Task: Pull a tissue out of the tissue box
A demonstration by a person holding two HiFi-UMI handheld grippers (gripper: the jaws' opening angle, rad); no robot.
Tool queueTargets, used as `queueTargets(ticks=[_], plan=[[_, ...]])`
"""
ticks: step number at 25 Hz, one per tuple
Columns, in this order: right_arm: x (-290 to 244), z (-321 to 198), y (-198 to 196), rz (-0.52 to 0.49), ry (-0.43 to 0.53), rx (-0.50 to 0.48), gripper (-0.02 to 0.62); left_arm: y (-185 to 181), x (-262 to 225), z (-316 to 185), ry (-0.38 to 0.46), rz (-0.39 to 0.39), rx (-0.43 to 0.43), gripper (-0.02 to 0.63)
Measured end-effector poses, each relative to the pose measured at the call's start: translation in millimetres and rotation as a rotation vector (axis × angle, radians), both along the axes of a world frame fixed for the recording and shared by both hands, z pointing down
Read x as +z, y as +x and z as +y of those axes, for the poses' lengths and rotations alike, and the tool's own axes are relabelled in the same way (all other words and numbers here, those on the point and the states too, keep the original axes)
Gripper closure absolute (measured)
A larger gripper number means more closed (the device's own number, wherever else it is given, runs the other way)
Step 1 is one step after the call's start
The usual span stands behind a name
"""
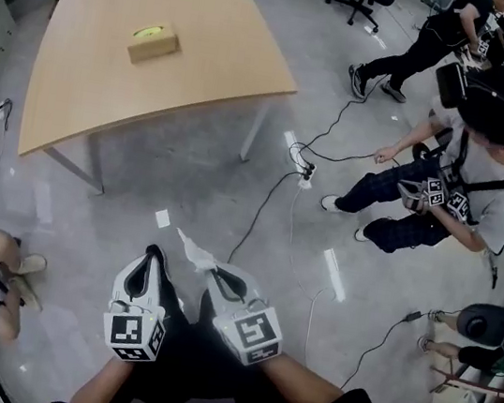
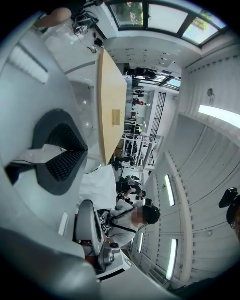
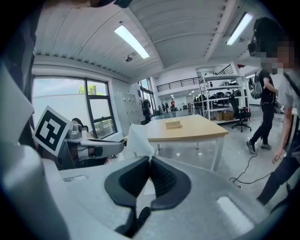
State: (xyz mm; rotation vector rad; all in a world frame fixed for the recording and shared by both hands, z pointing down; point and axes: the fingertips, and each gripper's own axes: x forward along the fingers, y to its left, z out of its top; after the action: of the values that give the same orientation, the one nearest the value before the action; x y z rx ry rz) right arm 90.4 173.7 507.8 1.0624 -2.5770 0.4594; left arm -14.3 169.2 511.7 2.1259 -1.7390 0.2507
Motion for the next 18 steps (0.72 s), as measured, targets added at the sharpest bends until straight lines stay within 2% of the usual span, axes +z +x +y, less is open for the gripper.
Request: queueTargets(ticks=[12,18], plan=[[6.5,43.5,16.5,0.005,-0.003,-0.015,0.603,14.9,-2.7,36.2,0.023,-0.011,-0.009,0.588],[2.5,49.4,17.3,-0.001,0.011,-0.014,0.604,16.6,-7.4,44.0,0.040,-0.015,-0.011,0.588]])
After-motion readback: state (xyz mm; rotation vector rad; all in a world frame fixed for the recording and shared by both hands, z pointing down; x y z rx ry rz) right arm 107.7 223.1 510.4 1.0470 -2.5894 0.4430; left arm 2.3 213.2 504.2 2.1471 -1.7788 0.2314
